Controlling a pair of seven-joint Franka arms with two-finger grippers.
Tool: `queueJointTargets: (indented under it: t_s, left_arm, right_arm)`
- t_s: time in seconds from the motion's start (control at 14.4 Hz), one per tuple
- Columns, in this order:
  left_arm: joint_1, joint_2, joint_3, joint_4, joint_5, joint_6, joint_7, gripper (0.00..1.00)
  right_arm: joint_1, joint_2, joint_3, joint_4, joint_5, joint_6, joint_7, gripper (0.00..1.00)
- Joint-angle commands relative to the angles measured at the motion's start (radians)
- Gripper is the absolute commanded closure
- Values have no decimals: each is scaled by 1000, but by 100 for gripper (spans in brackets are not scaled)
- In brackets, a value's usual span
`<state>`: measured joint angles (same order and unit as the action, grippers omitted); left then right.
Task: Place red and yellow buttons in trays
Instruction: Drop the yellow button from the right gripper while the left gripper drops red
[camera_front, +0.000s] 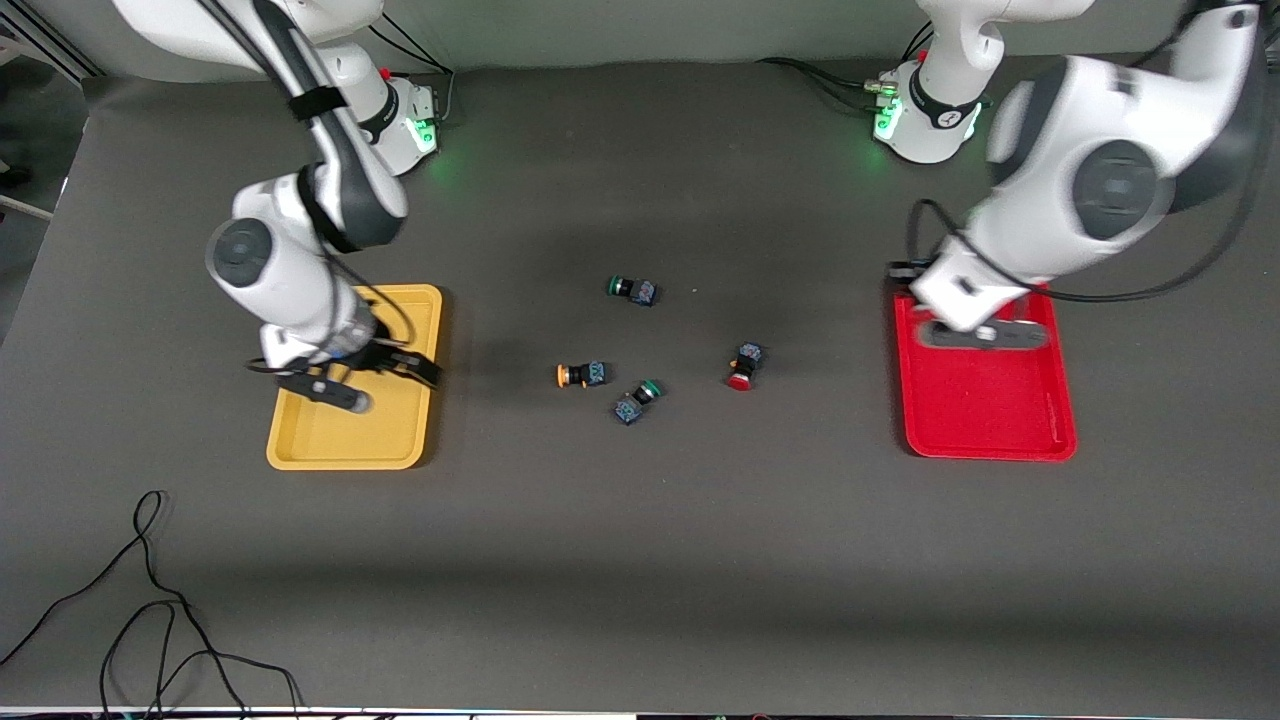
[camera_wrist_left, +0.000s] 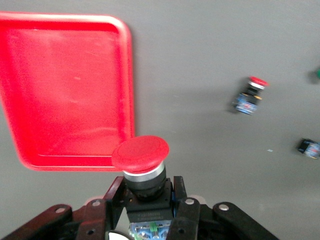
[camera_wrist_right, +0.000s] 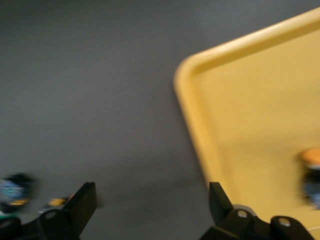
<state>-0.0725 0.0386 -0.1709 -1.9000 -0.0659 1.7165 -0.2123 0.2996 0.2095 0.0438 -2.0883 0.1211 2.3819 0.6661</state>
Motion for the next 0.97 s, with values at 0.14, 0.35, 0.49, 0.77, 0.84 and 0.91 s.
queueJointTargets:
  t_s: [0.14, 0.35, 0.49, 0.77, 0.84, 0.91]
  left_arm:
    - [150, -8, -9, -167, 75, 176, 172, 78]
    - [169, 64, -7, -316, 86, 452, 189, 78]
    - [169, 169, -7, -361, 121, 599, 188, 77]
    - [178, 271, -4, -366, 140, 684, 183, 70]
    - [178, 280, -4, -366, 141, 684, 180, 55]
    - [180, 279, -4, -360, 141, 678, 180, 12]
  right_arm:
    - [35, 296, 142, 367, 20, -36, 438, 0]
    - [81, 373, 154, 390, 20, -26, 675, 0]
    - [114, 412, 159, 387, 20, -24, 806, 0]
    - [148, 438, 159, 335, 15, -26, 908, 0]
    - [148, 438, 159, 320, 12, -26, 908, 0]
    - [148, 441, 156, 314, 6, -24, 908, 0]
